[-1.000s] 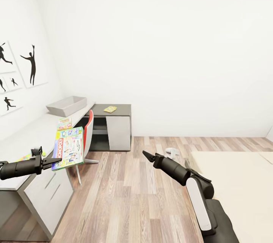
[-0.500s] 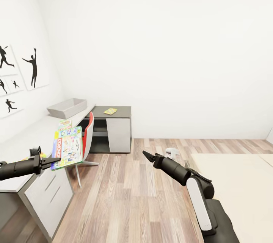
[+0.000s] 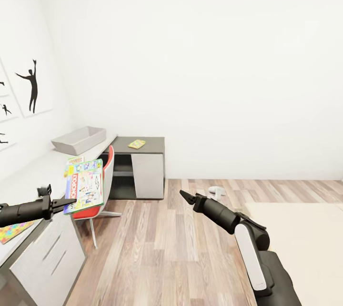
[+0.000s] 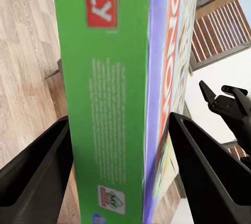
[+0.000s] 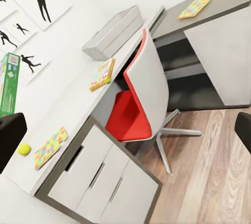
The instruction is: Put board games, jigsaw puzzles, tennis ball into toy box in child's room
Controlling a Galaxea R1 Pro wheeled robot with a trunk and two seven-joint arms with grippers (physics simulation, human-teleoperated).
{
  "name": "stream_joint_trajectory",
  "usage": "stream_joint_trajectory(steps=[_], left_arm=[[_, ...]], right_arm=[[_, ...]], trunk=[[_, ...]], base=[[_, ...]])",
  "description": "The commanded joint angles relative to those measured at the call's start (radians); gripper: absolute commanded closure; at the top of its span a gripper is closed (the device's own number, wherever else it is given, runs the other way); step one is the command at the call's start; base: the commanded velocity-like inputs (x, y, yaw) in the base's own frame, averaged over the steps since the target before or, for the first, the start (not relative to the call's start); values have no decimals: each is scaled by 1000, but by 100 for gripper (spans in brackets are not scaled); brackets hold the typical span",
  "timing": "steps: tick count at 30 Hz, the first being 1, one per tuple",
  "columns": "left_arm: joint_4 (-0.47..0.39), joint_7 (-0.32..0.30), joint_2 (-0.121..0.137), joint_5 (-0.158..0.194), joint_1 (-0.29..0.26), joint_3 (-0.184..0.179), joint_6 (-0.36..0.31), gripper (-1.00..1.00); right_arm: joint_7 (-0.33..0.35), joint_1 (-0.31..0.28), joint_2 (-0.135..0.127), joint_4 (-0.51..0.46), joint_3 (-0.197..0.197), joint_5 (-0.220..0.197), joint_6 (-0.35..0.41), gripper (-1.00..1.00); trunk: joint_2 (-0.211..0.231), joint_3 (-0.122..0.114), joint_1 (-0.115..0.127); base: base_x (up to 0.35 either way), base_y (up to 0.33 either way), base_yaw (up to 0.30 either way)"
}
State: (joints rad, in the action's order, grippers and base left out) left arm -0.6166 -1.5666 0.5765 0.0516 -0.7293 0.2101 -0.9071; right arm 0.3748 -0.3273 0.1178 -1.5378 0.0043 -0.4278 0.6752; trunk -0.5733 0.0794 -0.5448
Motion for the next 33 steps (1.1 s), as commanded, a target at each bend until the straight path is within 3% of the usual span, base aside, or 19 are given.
stream_joint_trajectory(steps=[1,10,14,17,19,24,33], left_arm=[[0,-4,0,1,-1,0,-10,100],[0,-4,1,1,-1,1,-10,100],[0,-4,5,1,-1,2,-10,100],[0,-4,8,0,-1,2,-10,100],[1,-4,8,-1,-1,2,-10,100],[2,-4,9,-1,1,2,-10,100],[3,-4,8,1,1,1,-10,100]], right_arm=[[1,-1,0,-1,-1,-2,7,-100],[-3,-1,1,-5,-8,-1,18,-100],[-25,-16,9,-15,-11,2,175,-100],[-82,-82,9,-22,-19,1,293,-100],[-93,-93,5,-20,-31,-1,322,-100],[-78,-96,-2,-26,-53,-71,336,-100],[-77,-96,1,-27,-53,-86,335,-100]], trunk=[[-2,2,-1],[-2,2,-1],[-2,2,-1],[-2,2,-1],[-2,2,-1],[-2,2,-1],[-2,3,-1]], base=[[330,0,0],[330,0,0],[330,0,0],[327,0,0],[309,0,0],[299,0,0],[296,0,160]])
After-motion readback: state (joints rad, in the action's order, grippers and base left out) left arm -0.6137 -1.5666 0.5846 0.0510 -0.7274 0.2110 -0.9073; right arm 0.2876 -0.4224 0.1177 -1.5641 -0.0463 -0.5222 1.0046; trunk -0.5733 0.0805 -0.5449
